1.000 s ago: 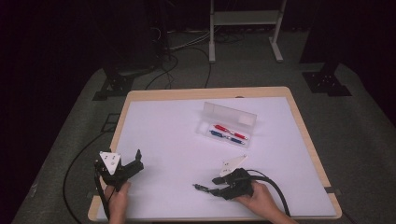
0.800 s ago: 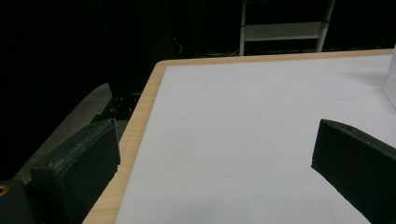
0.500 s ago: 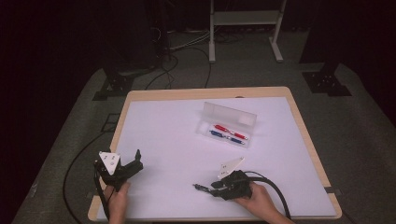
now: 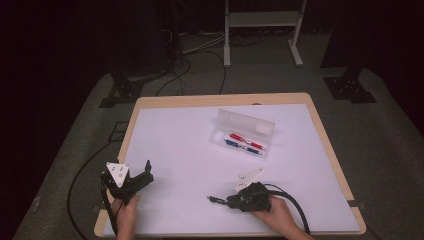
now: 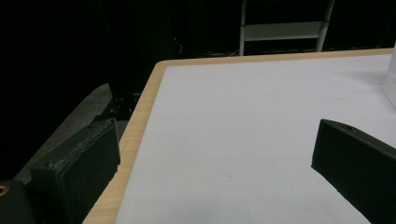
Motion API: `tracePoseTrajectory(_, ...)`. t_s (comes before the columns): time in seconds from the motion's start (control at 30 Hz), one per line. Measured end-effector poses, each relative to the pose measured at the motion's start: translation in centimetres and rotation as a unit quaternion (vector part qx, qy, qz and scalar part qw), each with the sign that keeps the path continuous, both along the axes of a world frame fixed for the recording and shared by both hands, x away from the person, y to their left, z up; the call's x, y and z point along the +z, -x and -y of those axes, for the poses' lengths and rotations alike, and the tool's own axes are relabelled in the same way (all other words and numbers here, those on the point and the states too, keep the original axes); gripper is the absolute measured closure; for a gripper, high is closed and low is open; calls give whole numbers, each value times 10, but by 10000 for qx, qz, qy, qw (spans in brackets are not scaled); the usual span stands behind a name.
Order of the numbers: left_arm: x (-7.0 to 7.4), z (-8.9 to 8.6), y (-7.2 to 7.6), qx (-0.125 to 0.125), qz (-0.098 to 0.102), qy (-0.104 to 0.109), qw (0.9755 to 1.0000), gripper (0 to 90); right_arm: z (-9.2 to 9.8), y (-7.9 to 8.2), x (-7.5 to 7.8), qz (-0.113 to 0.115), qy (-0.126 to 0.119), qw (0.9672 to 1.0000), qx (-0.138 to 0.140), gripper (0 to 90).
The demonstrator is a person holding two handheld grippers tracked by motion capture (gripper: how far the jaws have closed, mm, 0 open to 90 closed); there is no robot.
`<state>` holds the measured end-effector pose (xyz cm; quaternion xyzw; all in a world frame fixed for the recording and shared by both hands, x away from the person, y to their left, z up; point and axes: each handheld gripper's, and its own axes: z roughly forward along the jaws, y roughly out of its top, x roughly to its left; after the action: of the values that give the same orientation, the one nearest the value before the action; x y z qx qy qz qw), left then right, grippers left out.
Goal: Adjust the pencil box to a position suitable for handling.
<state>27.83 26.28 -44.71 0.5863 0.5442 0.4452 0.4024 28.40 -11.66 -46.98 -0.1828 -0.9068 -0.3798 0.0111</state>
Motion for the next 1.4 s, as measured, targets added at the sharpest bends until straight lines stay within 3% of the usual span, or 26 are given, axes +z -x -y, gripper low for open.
tracePoseTrajectory(0.1, 0, 0, 0, 7, -9, 13, 10000, 3, 4, -4, 5, -114, -148, 9998, -7, 787)
tracePoseTrajectory(0.27, 0, 1, 0, -25, -17, -24, 10000, 4, 16, -15, 18, 2, -240, 9996, -129, 787)
tracePoseTrajectory(0.4, 0, 1, 0, -8, -3, -6, 10000, 4, 29, -28, 28, -53, -333, 9990, -307, 787)
tracePoseTrajectory(0.7, 0, 1, 0, -23, 3, 23, 10000, 4, 43, -54, 53, 306, -410, 9972, -550, 787)
tracePoseTrajectory(1.07, 1, 2, 1, -46, -10, -5, 10000, 4, 46, -80, 70, 474, -191, 9966, -648, 787)
tracePoseTrajectory(1.4, 0, 2, -2, -29, -13, 35, 10000, 4, 50, -104, 77, 526, -189, 9951, -820, 787)
